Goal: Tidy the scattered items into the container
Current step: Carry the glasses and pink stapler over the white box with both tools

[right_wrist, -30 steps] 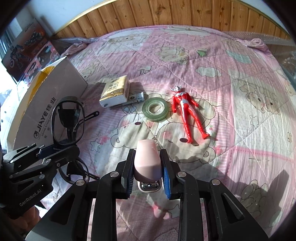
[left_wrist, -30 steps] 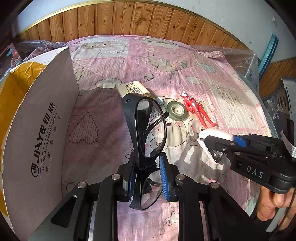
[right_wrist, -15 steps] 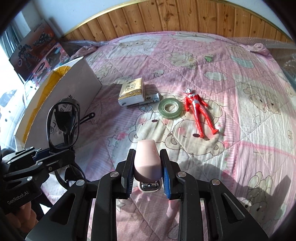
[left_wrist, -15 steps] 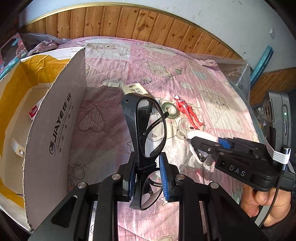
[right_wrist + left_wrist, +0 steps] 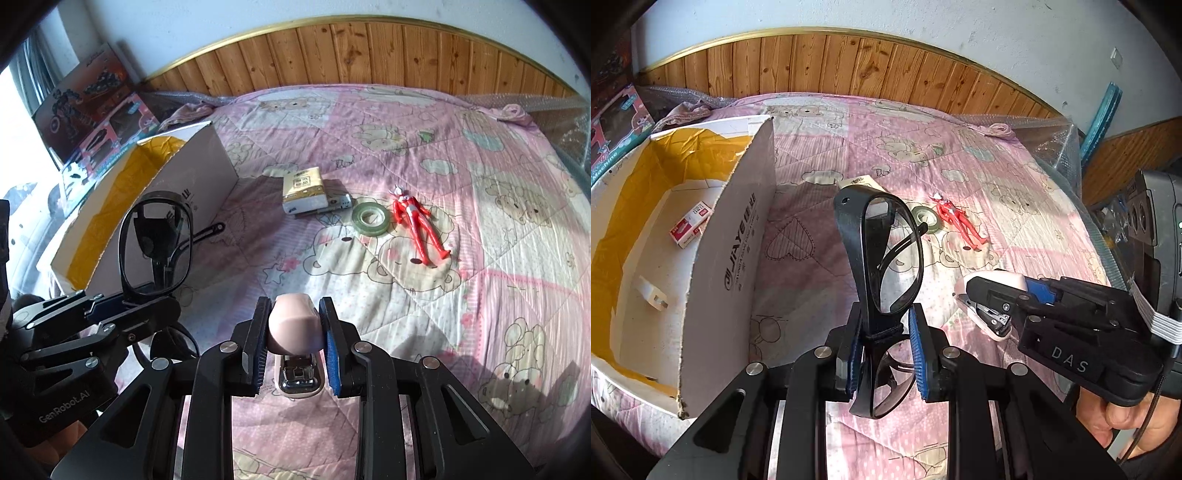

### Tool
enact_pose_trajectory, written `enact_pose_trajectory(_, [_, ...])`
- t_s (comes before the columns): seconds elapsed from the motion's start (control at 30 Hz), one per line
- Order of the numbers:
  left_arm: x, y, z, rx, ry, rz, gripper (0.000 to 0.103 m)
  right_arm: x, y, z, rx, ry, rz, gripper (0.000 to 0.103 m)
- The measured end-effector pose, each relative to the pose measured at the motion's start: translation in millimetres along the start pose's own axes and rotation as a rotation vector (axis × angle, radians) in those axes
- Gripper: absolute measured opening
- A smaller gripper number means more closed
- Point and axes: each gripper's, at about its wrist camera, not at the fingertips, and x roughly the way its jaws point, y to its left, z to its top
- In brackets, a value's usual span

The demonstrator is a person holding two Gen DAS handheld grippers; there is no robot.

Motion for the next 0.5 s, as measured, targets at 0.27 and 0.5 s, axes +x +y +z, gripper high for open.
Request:
enact_pose_trajectory(0.27, [-21,15,-4,-0.004,-0.049,0.024,0.024,-10,34,-2,-0.050,-0.004,0.005,0.027])
enact_pose_trajectory(0.5, [-33,26,-5,-0.025,-0.069,0.006,0.024,-17,59,-2,-0.072,-0.011,0.017,0.027])
